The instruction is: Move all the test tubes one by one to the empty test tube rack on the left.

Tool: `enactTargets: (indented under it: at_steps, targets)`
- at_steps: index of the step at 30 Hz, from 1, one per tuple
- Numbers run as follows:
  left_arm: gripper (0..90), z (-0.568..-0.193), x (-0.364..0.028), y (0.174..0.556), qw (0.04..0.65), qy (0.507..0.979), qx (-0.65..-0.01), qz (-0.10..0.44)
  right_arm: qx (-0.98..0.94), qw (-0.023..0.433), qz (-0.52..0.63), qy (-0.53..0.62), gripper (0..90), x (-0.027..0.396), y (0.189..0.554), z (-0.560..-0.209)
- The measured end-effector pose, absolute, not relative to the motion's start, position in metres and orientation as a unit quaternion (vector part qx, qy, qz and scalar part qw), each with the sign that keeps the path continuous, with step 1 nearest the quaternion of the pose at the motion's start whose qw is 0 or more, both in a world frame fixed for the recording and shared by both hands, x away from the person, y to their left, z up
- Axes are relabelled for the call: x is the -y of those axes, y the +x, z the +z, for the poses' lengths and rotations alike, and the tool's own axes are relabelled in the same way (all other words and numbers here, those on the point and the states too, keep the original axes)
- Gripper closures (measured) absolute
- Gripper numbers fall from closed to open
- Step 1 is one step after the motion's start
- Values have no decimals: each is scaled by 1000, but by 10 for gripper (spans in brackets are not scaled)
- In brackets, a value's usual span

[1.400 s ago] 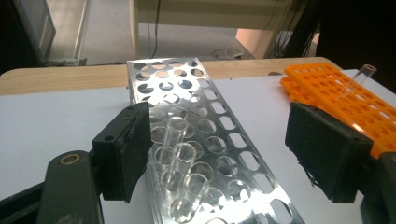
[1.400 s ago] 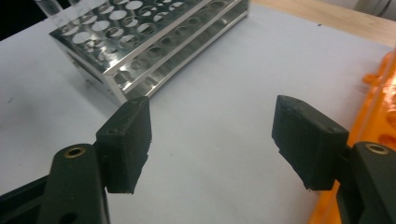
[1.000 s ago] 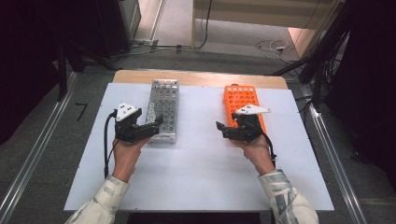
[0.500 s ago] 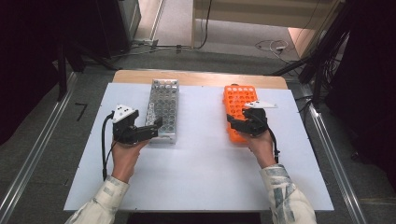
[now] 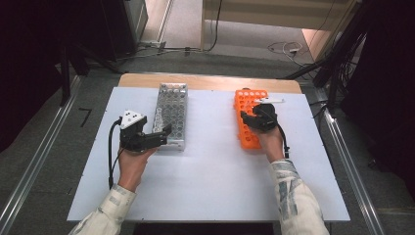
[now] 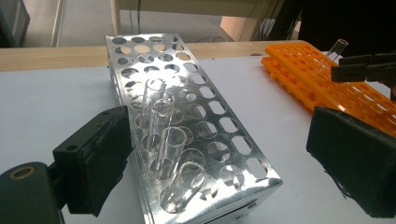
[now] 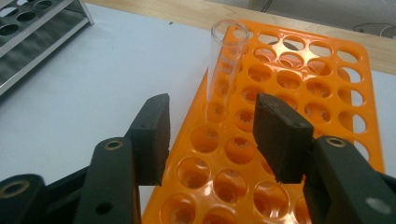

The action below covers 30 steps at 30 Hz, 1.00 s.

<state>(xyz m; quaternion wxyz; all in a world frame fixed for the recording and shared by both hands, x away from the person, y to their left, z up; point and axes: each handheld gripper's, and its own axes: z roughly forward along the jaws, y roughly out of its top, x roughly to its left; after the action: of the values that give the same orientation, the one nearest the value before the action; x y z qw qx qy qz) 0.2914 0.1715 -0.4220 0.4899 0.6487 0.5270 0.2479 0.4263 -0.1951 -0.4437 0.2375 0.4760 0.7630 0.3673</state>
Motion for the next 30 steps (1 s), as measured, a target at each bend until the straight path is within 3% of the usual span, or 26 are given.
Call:
enactTargets:
  at_steps: [14, 22, 30]
  targets:
    - [74, -423, -174, 292, 490, 647, -529, 246, -769, 233, 350, 482, 580, 189, 449, -449]
    - [77, -425, -174, 293, 488, 651, -529, 243, -769, 233, 346, 485, 713, 187, 455, -452]
    - [77, -425, -174, 293, 487, 650, -531, 243, -772, 233, 348, 478, 729, 184, 453, -452]
